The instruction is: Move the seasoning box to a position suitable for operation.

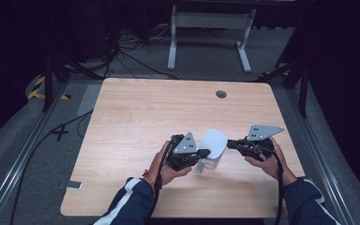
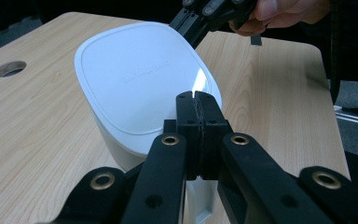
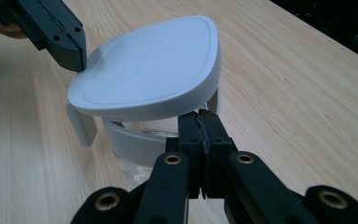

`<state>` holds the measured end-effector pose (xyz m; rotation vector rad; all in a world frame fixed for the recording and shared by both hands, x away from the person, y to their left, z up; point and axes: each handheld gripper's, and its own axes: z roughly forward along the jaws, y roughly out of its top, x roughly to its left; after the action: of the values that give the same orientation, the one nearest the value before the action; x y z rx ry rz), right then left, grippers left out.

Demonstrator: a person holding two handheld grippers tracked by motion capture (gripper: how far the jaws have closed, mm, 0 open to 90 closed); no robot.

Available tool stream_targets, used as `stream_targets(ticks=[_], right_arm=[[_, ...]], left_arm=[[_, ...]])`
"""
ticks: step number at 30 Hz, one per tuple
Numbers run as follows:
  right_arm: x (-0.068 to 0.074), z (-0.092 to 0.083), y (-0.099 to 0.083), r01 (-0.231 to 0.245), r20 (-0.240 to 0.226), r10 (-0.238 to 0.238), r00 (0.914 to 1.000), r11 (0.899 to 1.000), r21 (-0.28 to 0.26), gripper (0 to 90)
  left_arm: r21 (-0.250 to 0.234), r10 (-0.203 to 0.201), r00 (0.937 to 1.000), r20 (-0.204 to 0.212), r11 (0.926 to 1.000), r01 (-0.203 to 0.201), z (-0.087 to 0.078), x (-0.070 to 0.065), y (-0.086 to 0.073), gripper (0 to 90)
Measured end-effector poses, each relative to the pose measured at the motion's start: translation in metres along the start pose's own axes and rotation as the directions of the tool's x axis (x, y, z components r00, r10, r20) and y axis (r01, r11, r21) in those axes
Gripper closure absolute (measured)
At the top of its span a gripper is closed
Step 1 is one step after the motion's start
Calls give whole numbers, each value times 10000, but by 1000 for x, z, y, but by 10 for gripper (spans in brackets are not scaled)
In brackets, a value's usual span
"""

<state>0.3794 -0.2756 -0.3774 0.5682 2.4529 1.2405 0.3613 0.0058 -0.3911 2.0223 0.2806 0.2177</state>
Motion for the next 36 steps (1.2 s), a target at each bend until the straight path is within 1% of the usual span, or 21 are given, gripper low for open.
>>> stream_targets(ticks=[5, 7, 13, 16, 17, 18, 21, 23, 24, 25, 26, 27, 29, 30, 32, 33, 35, 36], right_arm=[[2, -2, 2, 93, -39, -94, 9999, 9998, -166, 892], [3, -2, 3, 102, -43, -103, 9999, 9998, -156, 892], [4, -2, 5, 167, -85, -169, 9998, 9996, -236, 892], [4, -2, 5, 155, -76, -156, 9998, 9996, -229, 893], [4, -1, 5, 165, -87, -168, 9998, 9996, -233, 892], [4, -1, 5, 178, -84, -180, 9998, 9996, -219, 892], [3, -1, 5, 172, -108, -175, 9998, 9996, -240, 893], [3, -1, 5, 162, -103, -165, 9998, 9996, -230, 893], [2, -1, 5, 167, -112, -169, 9998, 9996, -226, 893], [2, -1, 5, 151, -102, -154, 9998, 9997, -206, 893], [3, 0, 5, 155, -107, -157, 9998, 9997, -188, 893], [2, 0, 5, 206, -105, -208, 9997, 9996, -178, 893], [2, 1, 4, 196, -123, -199, 9997, 9997, -166, 893], [2, 2, 4, 176, -135, -178, 9997, 9997, -151, 892], [2, 2, 4, 163, -136, -165, 9998, 9998, -143, 893], [2, 2, 4, 156, -140, -158, 9998, 9998, -136, 892], [3, 2, 4, 154, -144, -156, 9998, 9998, -125, 892], [3, 2, 4, 165, -131, -166, 9998, 9998, -129, 892]], left_arm=[[52, -15, 10000, 24, 10000, 15, -1, 0, -1, 898], [147, 49, 10000, -19, 9999, -49, -2, 0, -1, 898], [290, 47, 9999, -112, 9996, -44, -8, 0, -3, 896], [445, 83, 9995, -315, 9990, -69, -16, 2, -5, 895], [527, 154, 9991, -407, 9985, -132, -20, 3, -7, 892], [556, 108, 9987, -489, 9984, -80, -23, 4, -8, 888], [892, 8, 9962, -868, 9960, 69, -34, 9, -18, 881], [1023, -72, 9931, -1174, 9946, 193, -41, 13, -29, 873], [1035, -175, 9906, -1354, 9941, 317, -44, 14, -34, 867], [1127, -170, 9880, -1538, 9930, 346, -49, 16, -41, 866], [1236, -183, 9868, -1610, 9916, 385, -52, 16, -45, 867], [1310, -193, 9835, -1797, 9904, 433, -57, 18, -51, 866], [1523, -308, 9802, -1956, 9864, 614, -64, 20, -60, 858], [1601, -337, 9772, -2098, 9847, 683, -68, 21, -65, 854], [1774, -369, 9734, -2261, 9810, 784, -74, 23, -73, 851], [1796, -391, 9703, -2388, 9802, 837, -78, 25, -78, 847], [1914, -585, 9634, -2616, 9752, 1112, -86, 29, -87, 834], [1914, -585, 9634, -2616, 9752, 1112, -86, 29, -87, 819]])
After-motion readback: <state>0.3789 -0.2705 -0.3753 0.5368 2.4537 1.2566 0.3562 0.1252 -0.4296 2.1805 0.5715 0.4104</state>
